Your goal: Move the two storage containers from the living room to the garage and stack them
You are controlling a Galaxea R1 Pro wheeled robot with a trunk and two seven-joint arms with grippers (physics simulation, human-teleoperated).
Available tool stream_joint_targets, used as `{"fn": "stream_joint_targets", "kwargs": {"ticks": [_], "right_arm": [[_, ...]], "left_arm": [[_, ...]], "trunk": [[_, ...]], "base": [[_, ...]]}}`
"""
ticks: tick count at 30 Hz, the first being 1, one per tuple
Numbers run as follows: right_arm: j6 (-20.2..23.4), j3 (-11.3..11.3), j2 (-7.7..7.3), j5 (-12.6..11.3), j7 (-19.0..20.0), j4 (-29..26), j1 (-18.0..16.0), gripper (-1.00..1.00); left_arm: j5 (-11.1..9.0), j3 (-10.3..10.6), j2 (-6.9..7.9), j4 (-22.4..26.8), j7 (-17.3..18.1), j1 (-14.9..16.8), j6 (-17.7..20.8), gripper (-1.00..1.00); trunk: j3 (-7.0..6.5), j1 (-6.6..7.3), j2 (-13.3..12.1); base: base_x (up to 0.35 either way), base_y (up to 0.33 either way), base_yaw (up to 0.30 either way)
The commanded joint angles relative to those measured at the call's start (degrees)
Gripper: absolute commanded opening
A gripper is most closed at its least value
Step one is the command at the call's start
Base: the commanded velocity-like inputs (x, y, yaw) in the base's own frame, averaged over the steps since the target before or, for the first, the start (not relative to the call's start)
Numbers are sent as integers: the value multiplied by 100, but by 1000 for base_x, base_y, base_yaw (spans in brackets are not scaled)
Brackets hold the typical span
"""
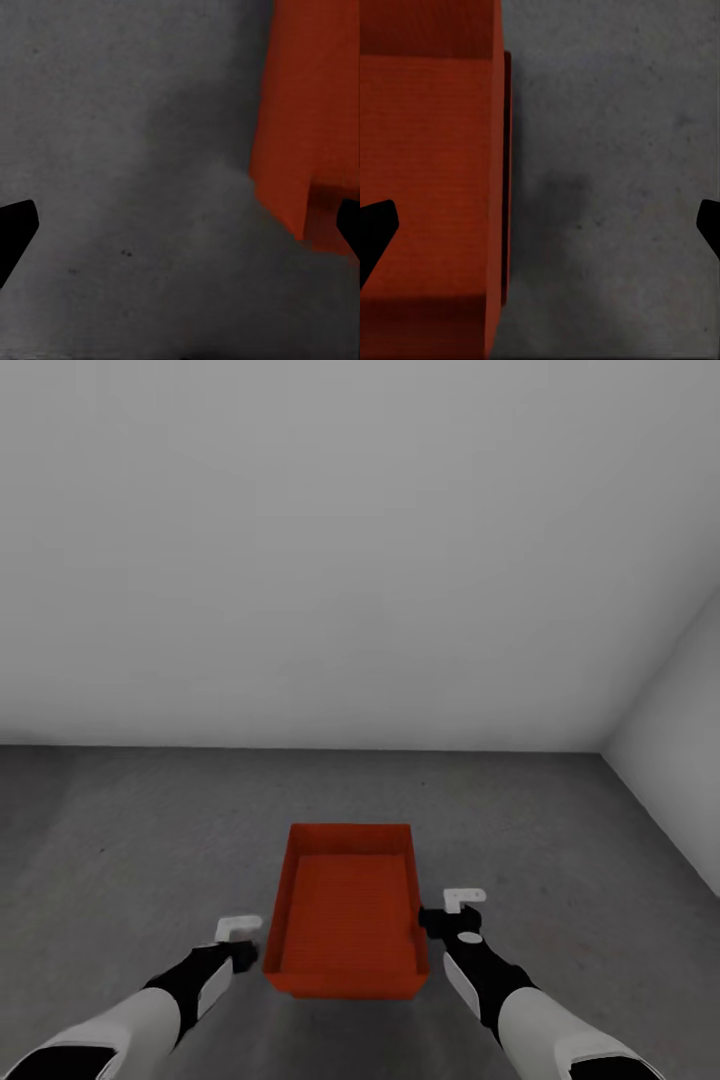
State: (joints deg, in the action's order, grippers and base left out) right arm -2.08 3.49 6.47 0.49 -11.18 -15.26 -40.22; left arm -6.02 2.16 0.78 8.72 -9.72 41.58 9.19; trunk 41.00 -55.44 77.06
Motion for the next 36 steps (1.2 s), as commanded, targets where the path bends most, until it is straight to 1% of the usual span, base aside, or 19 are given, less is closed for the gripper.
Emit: {"fn": "stream_joint_targets", "kwargs": {"ticks": [1, 2, 3, 4, 5, 7, 9, 15, 36], "right_arm": [[-7, 35, -3, 4, -37, 19, -4, 100], [-6, 35, -3, 4, -38, 23, -4, 100], [-5, 36, -4, 4, -38, 31, -3, 100], [-6, 36, -4, 4, -37, 40, -3, 100], [-9, 37, -5, 4, -35, 88, -3, 100], [-10, 37, -5, 4, -34, 127, -3, 100], [-11, 37, -3, 4, -34, 141, -3, 100], [-5, 37, 3, 7, -30, 168, -3, 100], [-3, 46, 4, 13, -33, 173, -3, 100]], "left_arm": [[-192, 22, 40, -123, -18, 0, -3, 100], [-265, 22, 62, -190, -17, 0, -35, 100], [-416, 22, 117, -334, -10, 0, -127, 100], [-486, 22, 150, -414, -7, 0, -183, 100], [-658, 23, 249, -621, 5, 0, -371, 100], [-775, 22, 344, -764, 15, 0, -532, 100], [-816, 22, 390, -813, 17, 0, -584, 100], [-859, 22, 435, -862, 14, -2, -621, 100], [-866, 22, 447, -881, -35, -9, -602, 100]], "trunk": [[-14, 23, -39], [-32, 45, -79], [-50, 67, -120], [-68, 89, -160], [-86, 111, -200], [-122, 155, -280], [-158, 199, -360], [-266, 330, -601], [-643, 792, -1443]], "base": [[0, 0, 0], [0, 0, 0], [0, 0, 0], [0, 0, 0], [0, 0, 0], [0, 0, 0], [0, 0, 0], [0, 0, 0], [0, 0, 0]]}}
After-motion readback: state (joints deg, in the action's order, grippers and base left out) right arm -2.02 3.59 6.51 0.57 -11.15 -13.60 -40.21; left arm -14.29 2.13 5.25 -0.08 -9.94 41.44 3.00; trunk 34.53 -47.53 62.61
